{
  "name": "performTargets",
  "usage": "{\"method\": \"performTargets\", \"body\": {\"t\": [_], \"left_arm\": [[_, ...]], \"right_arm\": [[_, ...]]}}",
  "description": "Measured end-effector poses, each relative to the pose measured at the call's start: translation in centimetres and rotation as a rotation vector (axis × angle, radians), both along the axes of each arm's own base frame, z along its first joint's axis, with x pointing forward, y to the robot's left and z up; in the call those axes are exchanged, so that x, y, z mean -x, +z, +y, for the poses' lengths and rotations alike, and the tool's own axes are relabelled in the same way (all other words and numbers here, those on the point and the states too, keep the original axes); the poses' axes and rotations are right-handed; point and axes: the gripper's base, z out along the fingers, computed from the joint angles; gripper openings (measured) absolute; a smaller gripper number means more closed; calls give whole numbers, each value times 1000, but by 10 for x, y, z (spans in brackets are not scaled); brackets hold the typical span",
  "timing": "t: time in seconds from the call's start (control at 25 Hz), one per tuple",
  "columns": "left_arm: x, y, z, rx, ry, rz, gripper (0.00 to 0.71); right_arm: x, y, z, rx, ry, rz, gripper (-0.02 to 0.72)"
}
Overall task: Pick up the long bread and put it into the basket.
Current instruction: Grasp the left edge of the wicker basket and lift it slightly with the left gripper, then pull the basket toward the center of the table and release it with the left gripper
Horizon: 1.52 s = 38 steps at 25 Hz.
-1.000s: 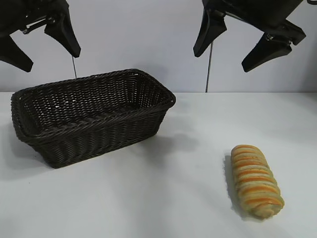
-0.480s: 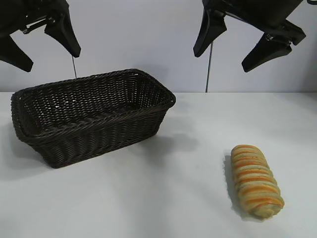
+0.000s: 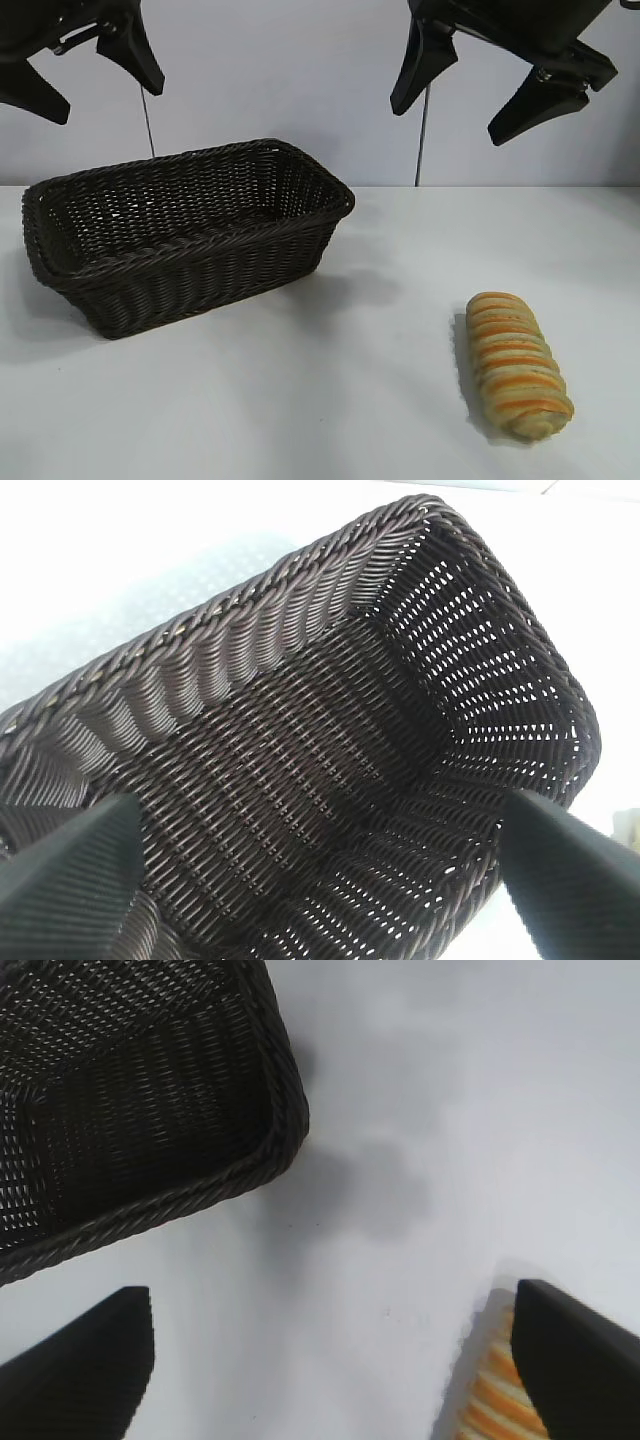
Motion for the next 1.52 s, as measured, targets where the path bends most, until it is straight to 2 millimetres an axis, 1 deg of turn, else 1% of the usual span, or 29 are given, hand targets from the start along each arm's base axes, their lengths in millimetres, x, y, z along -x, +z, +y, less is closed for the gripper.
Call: {"method": "performTargets", "body": {"t": [0.08,0.16,0.4,0.52,0.6,0.64,0.72,0.76,0.84,0.88,0.96,1.12,1.24,1.32,1.4,1.52], "left_arm": [[3,-12,7,-14,16,39,695],[3,-25,7,-19,17,78,695],[-10,-71,4,-1,18,177,695],[-14,-85,1,32,17,197,695],[-15,-91,-1,45,18,201,692],[-16,-92,-1,48,20,199,671],[-17,-92,-1,52,24,192,561],[-17,-92,-1,53,25,190,467],[-17,-92,-1,54,25,192,255],[-18,-92,-2,60,31,190,181],[-19,-91,-2,75,53,174,106],[-19,-90,-3,73,37,182,97],[-24,-82,-5,77,18,186,97],[-31,-70,-6,76,-15,185,97],[-40,-54,-8,71,-56,172,97],[-47,-32,-12,73,-125,156,97]], "right_arm": [[0,0,0,0,0,0,695],[0,0,0,0,0,1,695],[0,0,0,0,1,2,695],[0,0,0,0,1,2,695],[0,0,0,0,1,2,695],[0,0,0,0,1,2,695],[0,0,0,0,1,2,695],[0,0,0,0,1,2,695],[0,0,0,0,1,2,695],[0,0,0,0,1,2,695],[0,0,0,0,1,2,695],[0,0,0,1,1,3,695],[0,0,0,1,1,3,695],[0,0,0,1,1,3,695],[0,0,0,1,1,4,695],[0,0,0,1,1,4,695]]}}
